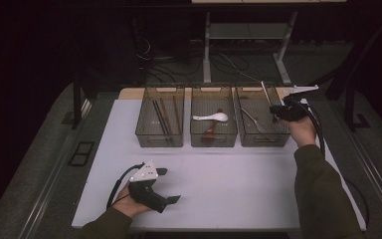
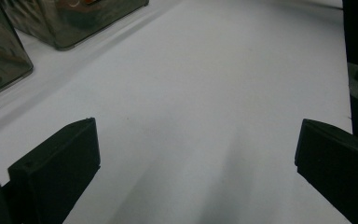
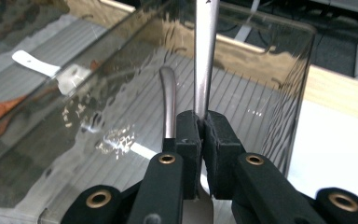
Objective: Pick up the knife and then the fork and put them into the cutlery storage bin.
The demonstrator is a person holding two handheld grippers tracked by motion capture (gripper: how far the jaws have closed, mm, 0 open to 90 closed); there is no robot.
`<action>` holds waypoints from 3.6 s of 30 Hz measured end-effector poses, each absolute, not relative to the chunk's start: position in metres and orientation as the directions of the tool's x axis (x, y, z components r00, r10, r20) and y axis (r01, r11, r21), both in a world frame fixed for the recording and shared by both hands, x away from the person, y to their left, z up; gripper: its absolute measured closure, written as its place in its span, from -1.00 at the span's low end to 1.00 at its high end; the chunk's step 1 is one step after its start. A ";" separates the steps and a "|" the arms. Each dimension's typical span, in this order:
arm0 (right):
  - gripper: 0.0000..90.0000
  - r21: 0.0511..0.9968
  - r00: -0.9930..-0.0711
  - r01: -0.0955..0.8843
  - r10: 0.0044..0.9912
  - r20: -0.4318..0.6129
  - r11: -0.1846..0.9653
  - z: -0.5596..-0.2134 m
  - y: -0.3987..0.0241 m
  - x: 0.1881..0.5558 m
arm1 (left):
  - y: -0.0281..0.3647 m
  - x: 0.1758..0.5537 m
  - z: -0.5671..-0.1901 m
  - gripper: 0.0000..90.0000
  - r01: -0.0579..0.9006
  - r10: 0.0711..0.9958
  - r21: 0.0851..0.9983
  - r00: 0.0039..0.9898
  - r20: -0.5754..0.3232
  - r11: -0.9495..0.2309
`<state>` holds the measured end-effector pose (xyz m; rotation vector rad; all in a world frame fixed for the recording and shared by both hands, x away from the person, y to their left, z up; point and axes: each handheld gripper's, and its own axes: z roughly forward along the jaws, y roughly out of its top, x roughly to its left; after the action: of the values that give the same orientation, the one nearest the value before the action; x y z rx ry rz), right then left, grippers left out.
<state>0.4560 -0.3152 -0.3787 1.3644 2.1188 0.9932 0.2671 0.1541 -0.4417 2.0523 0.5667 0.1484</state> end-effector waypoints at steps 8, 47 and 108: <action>0.88 0.702 -0.443 0.642 0.897 0.011 0.309 -0.390 -0.310 0.459 | 0.154 0.267 -0.442 -1.00 0.332 0.450 0.841 0.885 -0.121 -0.427; -0.46 0.798 -0.481 0.580 0.860 0.172 0.164 -0.362 -0.320 0.414 | 0.153 0.269 -0.442 -1.00 0.341 0.457 0.839 0.880 -0.127 -0.424; -0.59 0.827 -0.718 0.465 0.681 0.142 0.318 -0.439 -0.302 0.255 | 0.156 0.267 -0.440 -1.00 0.332 0.465 0.835 0.879 -0.105 -0.438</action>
<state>0.2546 -0.3024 -0.4388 1.0438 2.3510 1.3538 0.2674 0.1564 -0.4403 2.0670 0.5768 0.1715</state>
